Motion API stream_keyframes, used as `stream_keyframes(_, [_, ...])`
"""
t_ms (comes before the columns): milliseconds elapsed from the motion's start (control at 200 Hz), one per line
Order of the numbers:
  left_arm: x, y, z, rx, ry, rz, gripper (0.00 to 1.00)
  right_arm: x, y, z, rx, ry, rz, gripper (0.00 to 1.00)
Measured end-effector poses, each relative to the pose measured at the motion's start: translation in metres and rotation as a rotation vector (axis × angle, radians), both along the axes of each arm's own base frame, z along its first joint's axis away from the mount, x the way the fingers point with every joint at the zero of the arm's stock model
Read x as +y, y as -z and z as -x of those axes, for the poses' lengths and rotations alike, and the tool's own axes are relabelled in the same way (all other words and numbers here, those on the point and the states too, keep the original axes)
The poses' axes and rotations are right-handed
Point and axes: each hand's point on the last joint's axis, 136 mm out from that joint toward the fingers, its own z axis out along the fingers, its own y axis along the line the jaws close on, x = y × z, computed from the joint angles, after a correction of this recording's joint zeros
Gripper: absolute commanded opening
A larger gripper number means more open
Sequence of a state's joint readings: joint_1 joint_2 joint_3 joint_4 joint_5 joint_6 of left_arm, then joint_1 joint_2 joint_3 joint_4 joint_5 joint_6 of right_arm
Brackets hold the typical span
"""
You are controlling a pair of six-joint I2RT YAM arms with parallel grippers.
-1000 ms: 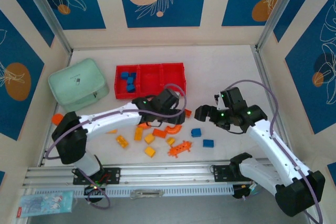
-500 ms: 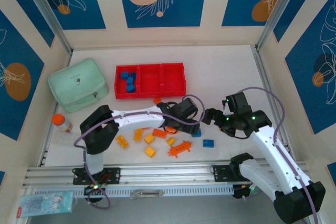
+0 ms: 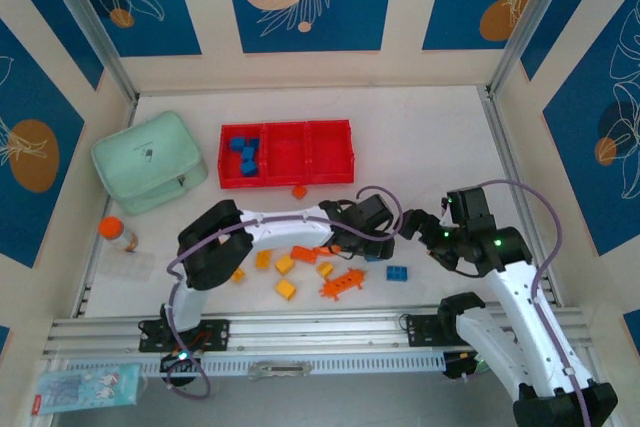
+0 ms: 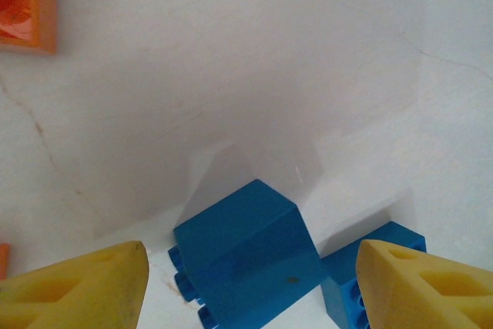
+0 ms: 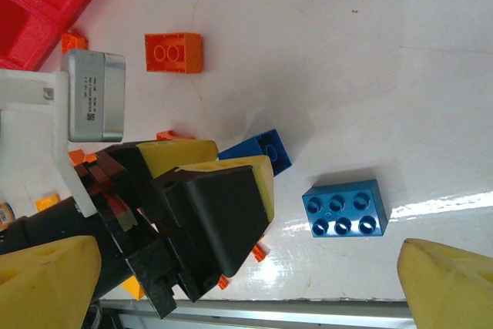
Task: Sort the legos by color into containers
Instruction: Pick up the lego from the middle-left of the table.
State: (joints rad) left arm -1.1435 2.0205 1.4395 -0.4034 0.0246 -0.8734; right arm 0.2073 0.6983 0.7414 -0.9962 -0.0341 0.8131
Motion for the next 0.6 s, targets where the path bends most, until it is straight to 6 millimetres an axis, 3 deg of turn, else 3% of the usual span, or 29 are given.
stream_keyframes(195, [-0.008,0.011,-0.003,-0.007,-0.019,-0.038,0.7,-0.005,0.003,0.002,0.018,0.026,0.004,0.99])
stream_keyframes(470, [-0.005,0.015,-0.002,-0.021,-0.032,-0.076,0.5,-0.004,0.006,0.004,0.032,0.024,-0.009,0.99])
stream_keyframes(600, [-0.005,0.014,-0.005,-0.033,-0.038,-0.082,0.46,-0.004,0.006,0.004,0.03,0.018,-0.01,0.99])
